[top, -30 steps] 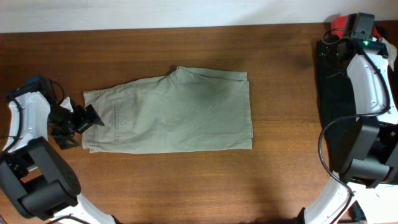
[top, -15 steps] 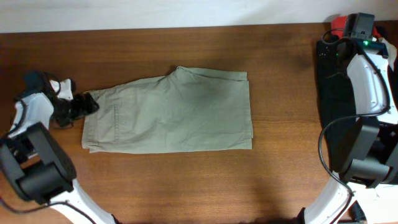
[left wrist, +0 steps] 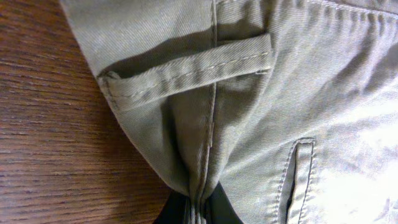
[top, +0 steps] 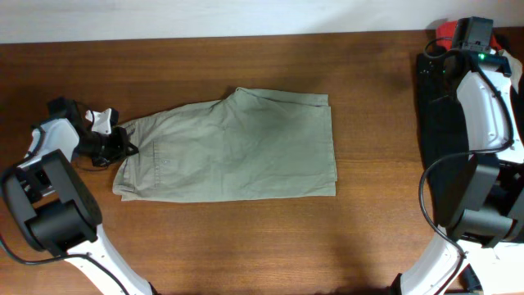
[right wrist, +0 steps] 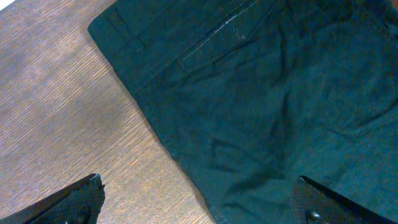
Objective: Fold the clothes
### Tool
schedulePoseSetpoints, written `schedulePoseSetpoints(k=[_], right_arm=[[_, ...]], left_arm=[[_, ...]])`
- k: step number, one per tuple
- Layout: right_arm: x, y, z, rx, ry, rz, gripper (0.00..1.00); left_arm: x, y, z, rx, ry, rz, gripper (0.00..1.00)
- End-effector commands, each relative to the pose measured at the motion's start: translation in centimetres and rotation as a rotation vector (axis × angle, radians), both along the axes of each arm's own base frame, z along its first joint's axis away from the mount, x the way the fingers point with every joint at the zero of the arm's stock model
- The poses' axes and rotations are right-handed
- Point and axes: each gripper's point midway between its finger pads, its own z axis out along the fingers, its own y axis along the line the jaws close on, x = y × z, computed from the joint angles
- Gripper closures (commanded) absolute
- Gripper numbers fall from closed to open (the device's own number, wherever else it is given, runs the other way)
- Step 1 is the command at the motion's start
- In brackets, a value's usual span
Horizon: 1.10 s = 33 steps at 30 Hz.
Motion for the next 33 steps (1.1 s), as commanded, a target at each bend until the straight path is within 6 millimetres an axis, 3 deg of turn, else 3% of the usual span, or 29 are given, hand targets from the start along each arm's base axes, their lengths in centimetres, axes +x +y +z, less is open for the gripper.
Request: schedulePoseSetpoints(k=[1,3,4,8,10,12,13,15,20,26,29,33], right_arm=[[0.1,-0.2,1.7,-0.018,-0.034,-0.010,0.01],[0.1,-0.2,1.7,-0.018,-0.034,-0.010,0.01],[0.1,-0.2,1.7,-0.018,-0.034,-0.010,0.01],[0.1,-0.2,1.7,-0.018,-0.034,-0.010,0.01],[0.1,-0.2,1.7,-0.018,-0.034,-0.010,0.01],[0.1,-0.2,1.7,-0.018,-0.034,-0.010,0.01],[0.1,-0.2,1.7,-0.018,-0.034,-0.010,0.01],[0.1,-0.2,1.7,-0.018,-0.034,-0.010,0.01],[0.1,-0.2,1.7,-0.018,-0.034,-0.010,0.01],[0.1,-0.2,1.7,-0.018,-0.034,-0.010,0.01],[0.1,-0.2,1.7,-0.018,-0.034,-0.010,0.01],[0.1,-0.2,1.6,-0.018,-0.034,-0.010,0.01]], left_arm=[[-3.5,3.6,-3.2,0.208,0.243,0.056,0.99],[-3.3,6.1,-0.4,0.311,0.315,0.155,0.99],[-2.6,7.0,2.2,0.342,0.325,0.196,0.99],[0.1,7.1,12.2,0.368,0.239,0.230,0.99],[1.0,5.7,16.2,0.385,0.181,0.204,0.99],[1.8,2.6,19.9,0.402,0.116,0.144,0.99],[2.6,-0.2,21.3,0.400,0.070,0.090,0.99],[3.6,-6.0,21.5,0.339,0.031,-0.027,0.99],[3.6,-16.1,21.6,0.329,-0.002,-0.191,0.99],[3.7,-24.2,21.0,0.196,-0.028,-0.254,0.99],[3.9,-24.6,20.6,0.198,-0.022,-0.245,0.99],[4.3,-15.9,20.1,0.320,0.060,-0.029,0.99]])
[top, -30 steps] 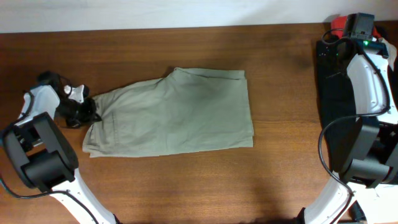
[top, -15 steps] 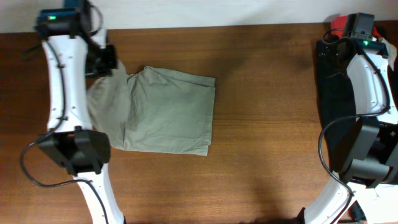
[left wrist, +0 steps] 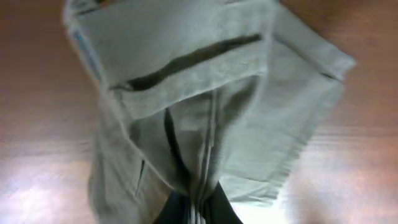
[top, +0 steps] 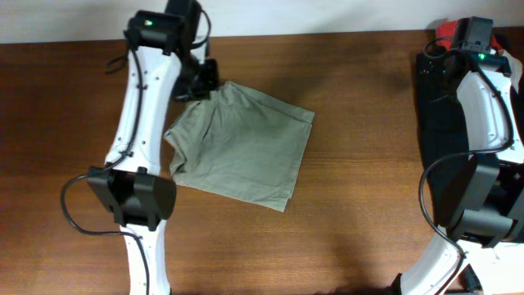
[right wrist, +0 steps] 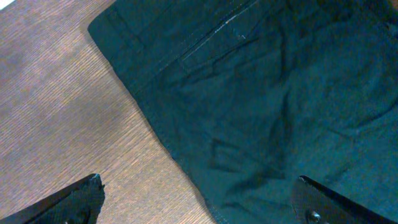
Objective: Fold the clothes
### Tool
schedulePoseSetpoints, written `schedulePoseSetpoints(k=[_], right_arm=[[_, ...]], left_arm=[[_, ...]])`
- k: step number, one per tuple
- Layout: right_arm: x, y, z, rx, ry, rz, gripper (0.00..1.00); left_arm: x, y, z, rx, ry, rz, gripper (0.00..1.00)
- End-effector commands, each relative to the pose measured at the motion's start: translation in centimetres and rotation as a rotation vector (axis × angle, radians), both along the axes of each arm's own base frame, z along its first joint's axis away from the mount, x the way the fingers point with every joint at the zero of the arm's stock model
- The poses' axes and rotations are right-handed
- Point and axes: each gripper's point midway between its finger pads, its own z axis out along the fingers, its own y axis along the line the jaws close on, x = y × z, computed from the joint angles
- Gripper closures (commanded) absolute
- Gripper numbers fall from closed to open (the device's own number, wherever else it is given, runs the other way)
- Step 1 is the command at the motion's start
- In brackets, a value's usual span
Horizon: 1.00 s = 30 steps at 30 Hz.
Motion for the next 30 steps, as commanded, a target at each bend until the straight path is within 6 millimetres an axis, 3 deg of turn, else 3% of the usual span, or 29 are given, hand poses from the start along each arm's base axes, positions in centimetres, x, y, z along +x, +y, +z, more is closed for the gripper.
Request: schedulePoseSetpoints(k=[1,3,6,9,12,13,15,18,22,25,30], right_arm=[[0.1,-0.2,1.6,-0.018,-0.034,-0.010,0.01],[0.1,-0.2,1.6,-0.018,-0.033,-0.009,0.01],[0.1,-0.2,1.6,-0.018,-0.033,-0.009,0.01],[0.1,-0.2,1.6,-0.018,-0.033,-0.009,0.01],[0.1,-0.2,1.6,-0.018,-0.033,-0.009,0.01],[0.1,-0.2,1.6,-0.018,-0.033,-0.009,0.01],[0.1,-0.2,1.6,-0.018,-0.034,-0.010,0.01],[0.1,-0.2,1.6,-0.018,-0.034,-0.010,0.01],[0.1,-0.2,1.6,-0.018,-0.033,-0.009,0.01],[0.1,-0.2,1.6,-0.018,-0.034,-0.010,0.01],[0.1,-0.2,1.6,-0.018,-0.033,-0.009,0.01]], left_arm=[[0.3,8.3,0.2,0.118,0.016,0.190,0.99],[0.3,12.4,0.8,0.174,0.000,0.271,0.99],[-1.0,17.4,4.2,0.235,-0.074,0.378,0.99],[-2.8,19.6,8.3,0.306,-0.171,0.433,0.99],[-3.5,19.5,9.9,0.303,-0.211,0.437,0.99],[-3.4,18.7,9.9,0.296,-0.212,0.421,0.99],[-2.9,15.2,9.4,0.227,-0.204,0.343,0.99],[-2.0,11.0,7.5,0.216,-0.179,0.266,0.99],[0.0,5.2,2.3,0.151,-0.151,0.146,0.99],[0.2,1.9,-2.0,0.133,-0.121,0.073,0.99],[0.8,-1.4,-5.4,0.111,-0.152,0.033,0.99]])
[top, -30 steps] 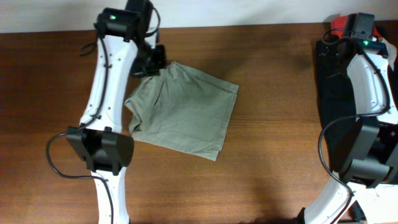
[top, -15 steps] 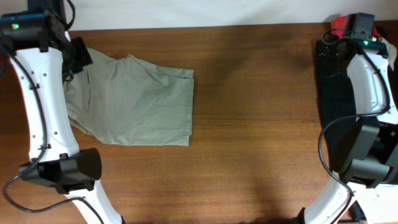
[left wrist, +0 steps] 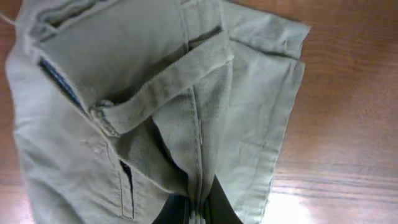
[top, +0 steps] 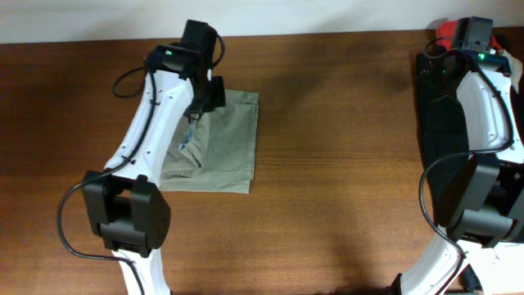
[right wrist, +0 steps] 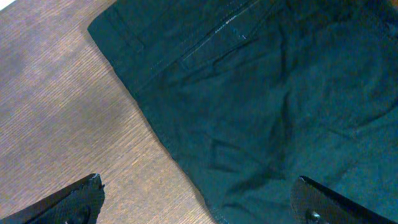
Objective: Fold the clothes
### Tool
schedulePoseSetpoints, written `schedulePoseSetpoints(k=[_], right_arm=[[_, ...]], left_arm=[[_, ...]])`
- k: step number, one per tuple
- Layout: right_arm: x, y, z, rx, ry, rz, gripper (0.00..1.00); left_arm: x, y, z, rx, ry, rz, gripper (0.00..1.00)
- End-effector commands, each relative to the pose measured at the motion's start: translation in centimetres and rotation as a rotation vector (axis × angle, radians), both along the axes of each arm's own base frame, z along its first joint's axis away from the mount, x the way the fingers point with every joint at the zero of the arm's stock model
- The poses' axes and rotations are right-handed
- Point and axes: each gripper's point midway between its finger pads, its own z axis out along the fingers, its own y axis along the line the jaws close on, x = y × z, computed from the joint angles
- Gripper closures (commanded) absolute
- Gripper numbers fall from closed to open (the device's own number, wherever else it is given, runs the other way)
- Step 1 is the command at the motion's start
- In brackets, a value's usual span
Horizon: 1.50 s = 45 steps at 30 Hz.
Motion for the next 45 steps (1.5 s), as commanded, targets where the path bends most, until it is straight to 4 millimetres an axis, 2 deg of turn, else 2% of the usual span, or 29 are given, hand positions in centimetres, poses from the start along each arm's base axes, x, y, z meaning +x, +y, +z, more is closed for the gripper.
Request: schedulePoseSetpoints(k=[1,4,7,10,11,12,13,17,22,23,24,25,26,30,34,37,39,42,44,45], right_arm=[[0.1,-0.2,1.6,-0.018,-0.034,-0.010,0.01],[0.1,-0.2,1.7,-0.018,-0.034,-0.010,0.01],[0.1,-0.2,1.7,-0.018,-0.034,-0.010,0.01],[0.1,-0.2,1.7,-0.018,-0.034,-0.010,0.01],[0.1,-0.2,1.7,-0.018,-0.034,-0.010,0.01],[0.1,-0.2,1.7,-0.018,-0.034,-0.010,0.01],[0.1,-0.2,1.7,-0.018,-0.034,-0.010,0.01],[0.1,-0.2,1.7,-0.018,-0.034,-0.010,0.01],[0.1,-0.2,1.7,-0.018,-0.034,-0.010,0.01],[0.1,-0.2,1.7,-0.018,-0.034,-0.010,0.01],[0.1,-0.2,1.7,-0.018,-0.034,-0.010,0.01],[0.1,-0.2,1.7,-0.018,-0.034,-0.010,0.01],[0.1,-0.2,1.7,-0.018,-0.034,-0.010,0.01],[0.1,-0.2,1.7,-0.018,-0.034,-0.010,0.01],[0.1,-0.2,1.7,-0.018,-0.034,-0.010,0.02],[0.1,-0.2,1.7,-0.018,-0.034,-0.010,0.01],[0.1,-0.2,1.7,-0.018,-0.034,-0.010,0.01],[0.1,-0.2,1.7,-0.018,-0.034,-0.010,0.01],[0.1,-0.2,1.7,-0.018,-0.034,-0.010,0.01],[0.1,-0.2,1.7,-0.018,-0.034,-0.010,0.01]], left_arm=[[0.1,-1.4,-1.3,-0.033,-0.012,-0.002,0.98],[-0.1,-2.1,-3.4,-0.072,0.005,-0.014,0.94],[-1.0,-2.2,-5.4,-0.079,0.039,-0.021,0.94],[-1.3,-2.9,-5.7,-0.110,0.054,-0.033,0.92],[-1.3,-2.9,-5.7,-0.110,0.054,-0.033,0.83],[-1.4,-3.0,-5.7,-0.116,0.057,-0.035,0.40],[-1.4,-3.0,-5.8,-0.116,0.058,-0.036,0.34],[-2.0,-2.5,-4.8,-0.094,0.083,-0.069,0.28],[-4.3,-3.0,-6.3,-0.071,0.162,-0.108,0.29],[-5.3,-3.4,-7.4,-0.062,0.193,-0.120,0.39],[-6.1,-3.5,-8.5,-0.055,0.218,-0.127,0.63],[-7.0,-4.0,-9.5,-0.080,0.244,-0.137,0.82],[-7.7,-4.5,-10.1,-0.111,0.271,-0.145,0.91],[-10.6,-4.7,-13.4,-0.161,0.354,-0.149,0.96],[-12.3,-5.1,-14.5,-0.207,0.405,-0.152,0.96],[-12.6,-5.5,-14.4,-0.227,0.425,-0.097,0.96],[-12.4,-6.8,-14.4,-0.251,0.404,-0.122,0.95],[-12.3,-10.1,-13.9,-0.270,0.359,-0.167,0.91],[-11.8,-12.8,-12.4,-0.283,0.312,-0.226,0.88],[-11.3,-13.6,-11.4,-0.281,0.291,-0.244,0.82]])
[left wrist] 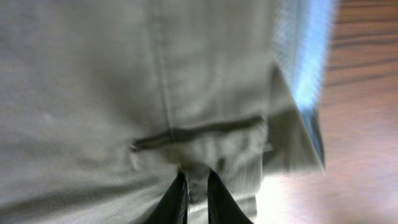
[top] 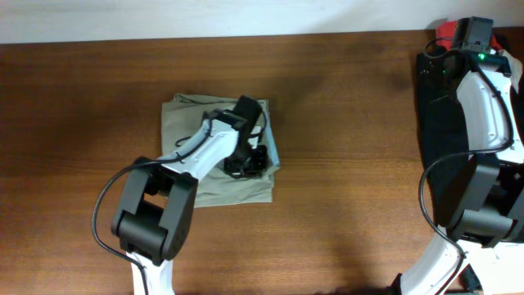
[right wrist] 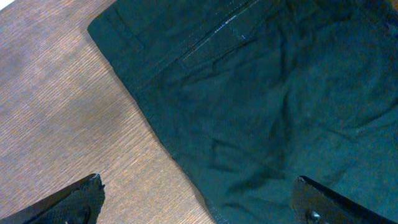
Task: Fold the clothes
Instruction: 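Grasp the folded shorts with the left gripper and drag them to the far-left corner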
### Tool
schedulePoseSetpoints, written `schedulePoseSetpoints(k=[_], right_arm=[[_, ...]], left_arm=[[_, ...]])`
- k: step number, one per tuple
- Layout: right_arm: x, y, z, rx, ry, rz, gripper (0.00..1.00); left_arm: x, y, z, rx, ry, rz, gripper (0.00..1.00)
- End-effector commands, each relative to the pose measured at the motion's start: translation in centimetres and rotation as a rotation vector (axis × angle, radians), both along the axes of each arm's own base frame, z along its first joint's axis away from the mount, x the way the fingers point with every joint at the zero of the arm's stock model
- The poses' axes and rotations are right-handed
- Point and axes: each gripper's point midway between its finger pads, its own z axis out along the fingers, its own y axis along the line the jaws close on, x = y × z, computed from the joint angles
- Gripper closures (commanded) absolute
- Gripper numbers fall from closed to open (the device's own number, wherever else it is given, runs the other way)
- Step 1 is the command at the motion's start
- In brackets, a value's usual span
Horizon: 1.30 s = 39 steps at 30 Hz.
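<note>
The khaki shorts (top: 196, 123) lie folded into a compact bundle left of the table's middle. My left gripper (top: 252, 160) sits low over the bundle's right side, shut on a fold of the khaki cloth; in the left wrist view that pinched fold (left wrist: 198, 177) rises between the dark fingertips (left wrist: 174, 202). A dark garment (top: 442, 139) lies at the far right edge. My right gripper (right wrist: 199, 205) hovers open over its corner (right wrist: 261, 106), with nothing between the fingers (right wrist: 74, 199).
A red object (top: 444, 31) sits at the far right corner behind the right arm. Bare brown tabletop (top: 352, 164) stretches between the khaki bundle and the dark garment. A pale wall edge runs along the table's far side.
The left gripper, still pinching khaki cloth, has gone from the bundle's far edge to its right side nearer the front. The bundle now reaches a little further right. The right arm is unchanged.
The shorts first lay spread flat, with my left gripper shut on their left end. Then that end was held at the far side with the cloth doubled and skewed. Then they lay as a narrower rectangle. Now they form a compact bundle. The right gripper stayed open throughout.
</note>
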Motion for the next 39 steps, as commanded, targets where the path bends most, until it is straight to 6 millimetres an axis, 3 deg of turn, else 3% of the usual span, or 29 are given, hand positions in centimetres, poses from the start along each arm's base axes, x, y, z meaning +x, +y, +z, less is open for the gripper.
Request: schedulePoseSetpoints(k=[1,2,3,4,6,7,10,11,13,16,20,22,23,25,26,28,29,31,34,37,39], right_arm=[[0.1,-0.2,1.6,-0.018,-0.033,-0.010,0.01],[0.1,-0.2,1.6,-0.018,-0.033,-0.010,0.01],[0.1,-0.2,1.6,-0.018,-0.033,-0.010,0.01],[0.1,-0.2,1.6,-0.018,-0.033,-0.010,0.01],[0.1,-0.2,1.6,-0.018,-0.033,-0.010,0.01],[0.1,-0.2,1.6,-0.018,-0.033,-0.010,0.01],[0.1,-0.2,1.6,-0.018,-0.033,-0.010,0.01],[0.1,-0.2,1.6,-0.018,-0.033,-0.010,0.01],[0.1,-0.2,1.6,-0.018,-0.033,-0.010,0.01],[0.1,-0.2,1.6,-0.018,-0.033,-0.010,0.01],[0.1,-0.2,1.6,-0.018,-0.033,-0.010,0.01],[0.1,-0.2,1.6,-0.018,-0.033,-0.010,0.01],[0.1,-0.2,1.6,-0.018,-0.033,-0.010,0.01],[0.1,-0.2,1.6,-0.018,-0.033,-0.010,0.01],[0.1,-0.2,1.6,-0.018,-0.033,-0.010,0.01],[0.1,-0.2,1.6,-0.018,-0.033,-0.010,0.01],[0.1,-0.2,1.6,-0.018,-0.033,-0.010,0.01],[0.1,-0.2,1.6,-0.018,-0.033,-0.010,0.01],[0.1,-0.2,1.6,-0.018,-0.033,-0.010,0.01],[0.1,-0.2,1.6,-0.018,-0.033,-0.010,0.01],[0.1,-0.2,1.6,-0.018,-0.033,-0.010,0.01]], left_arm=[[1.9,-2.6,4.1,-0.009,-0.082,-0.028,0.74],[2.6,-1.4,5.3,0.038,-0.094,-0.021,0.63],[3.4,0.6,6.9,0.089,-0.101,-0.010,0.36],[4.4,3.2,8.8,0.148,-0.102,0.032,0.02],[5.8,10.4,11.3,0.270,-0.090,0.135,0.01],[6.0,13.5,11.4,0.281,-0.064,0.149,0.01],[5.7,21.8,10.3,0.291,0.011,0.335,0.01],[5.7,23.7,9.0,0.221,0.023,0.367,0.01],[5.3,22.4,6.5,-0.016,0.025,0.296,0.01],[3.1,21.6,1.5,-0.052,0.062,0.274,0.01],[1.5,21.1,-0.4,-0.065,0.092,0.276,0.05],[1.6,20.5,-1.4,-0.102,0.069,0.278,0.28],[2.1,20.1,-1.6,-0.135,0.042,0.279,0.50],[3.2,19.4,-1.3,-0.191,0.000,0.278,0.57],[3.6,19.2,-1.2,-0.207,-0.019,0.278,0.66],[5.1,19.5,-1.2,-0.203,-0.068,0.319,0.94],[6.4,21.0,-1.5,-0.154,-0.099,0.409,0.99],[8.2,25.6,-2.0,-0.015,-0.161,0.602,0.99],[9.6,35.6,-1.3,0.043,-0.275,0.968,0.99],[8.2,46.5,0.1,0.059,-0.414,1.265,0.99],[4.1,54.2,0.8,0.065,-0.459,1.564,0.98]])
